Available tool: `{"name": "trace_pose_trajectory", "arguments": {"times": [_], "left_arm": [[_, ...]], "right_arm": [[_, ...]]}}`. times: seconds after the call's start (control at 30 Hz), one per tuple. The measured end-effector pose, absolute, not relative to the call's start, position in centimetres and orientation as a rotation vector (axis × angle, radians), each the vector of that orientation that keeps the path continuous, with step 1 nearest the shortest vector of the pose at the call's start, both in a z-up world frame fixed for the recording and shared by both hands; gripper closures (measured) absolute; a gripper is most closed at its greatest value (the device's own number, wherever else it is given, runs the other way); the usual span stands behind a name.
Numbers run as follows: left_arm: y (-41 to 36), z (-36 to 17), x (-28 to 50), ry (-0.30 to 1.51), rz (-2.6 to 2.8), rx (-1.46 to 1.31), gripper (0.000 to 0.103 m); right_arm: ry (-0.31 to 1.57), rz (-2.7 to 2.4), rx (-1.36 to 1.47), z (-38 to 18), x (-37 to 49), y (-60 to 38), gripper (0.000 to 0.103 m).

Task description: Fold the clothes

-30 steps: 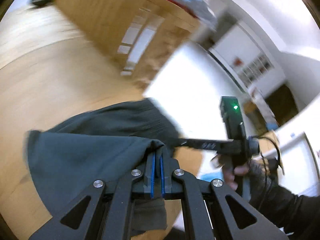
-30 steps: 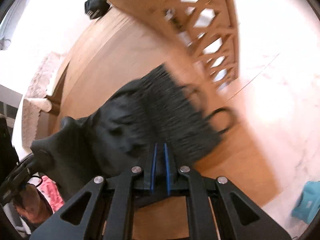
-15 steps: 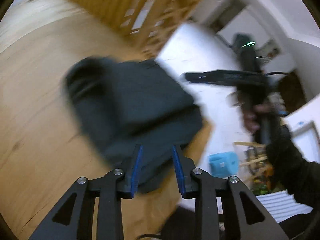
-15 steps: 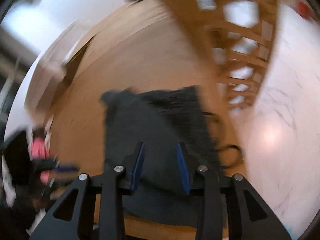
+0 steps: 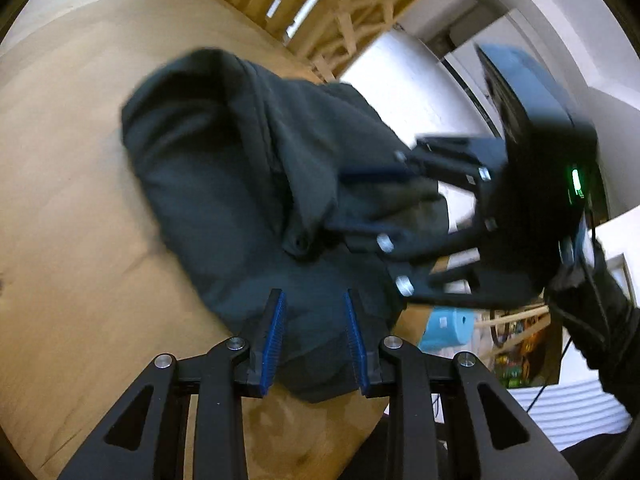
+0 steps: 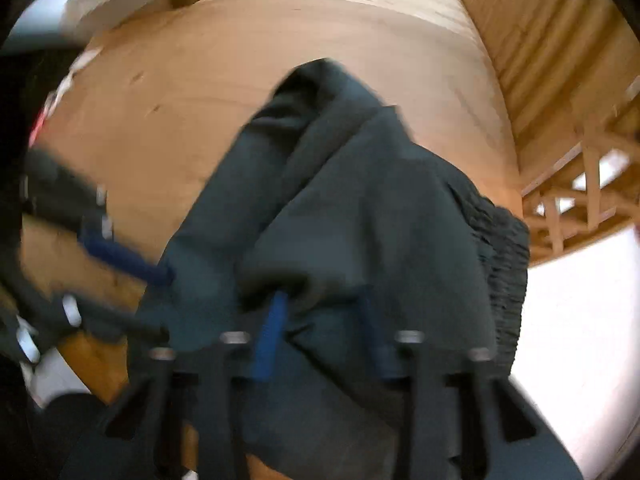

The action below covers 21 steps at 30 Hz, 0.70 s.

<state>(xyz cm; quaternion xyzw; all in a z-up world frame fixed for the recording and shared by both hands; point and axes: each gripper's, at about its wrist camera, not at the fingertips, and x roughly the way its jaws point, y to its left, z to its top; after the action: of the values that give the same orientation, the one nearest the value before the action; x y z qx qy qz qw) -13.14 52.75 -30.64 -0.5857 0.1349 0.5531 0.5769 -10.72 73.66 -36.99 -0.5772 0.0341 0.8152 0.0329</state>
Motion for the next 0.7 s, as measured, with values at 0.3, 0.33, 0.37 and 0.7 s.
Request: {"name": "trace_pose_trajectory", "arguments": {"times": [0.3, 0.33, 0.37, 0.7], "left_arm": [[53.9, -32.1, -10.8, 0.443, 1.263, -1.365, 0.076], [54.0, -31.8, -11.0, 0.438, 1.267, -1.362, 0.076], [54.0, -31.5, -11.2, 0.434, 1.272, -1.358, 0.076], [58.0, -28.8, -20.6, 0.499, 1.519, -1.205, 0.076]], "right_arm": [[0.516, 2.144, -1.334, -31.2, -9.6, 87.5, 0.072], [0.500, 2.153, -1.321, -30.7, -9.4, 87.4, 0.072], [0.475, 2.192, -1.314, -30.2, -9.2, 87.0, 0.072], [0.385, 2.320, -1.640, -36.4, -8.8, 79.3, 0.071]]}}
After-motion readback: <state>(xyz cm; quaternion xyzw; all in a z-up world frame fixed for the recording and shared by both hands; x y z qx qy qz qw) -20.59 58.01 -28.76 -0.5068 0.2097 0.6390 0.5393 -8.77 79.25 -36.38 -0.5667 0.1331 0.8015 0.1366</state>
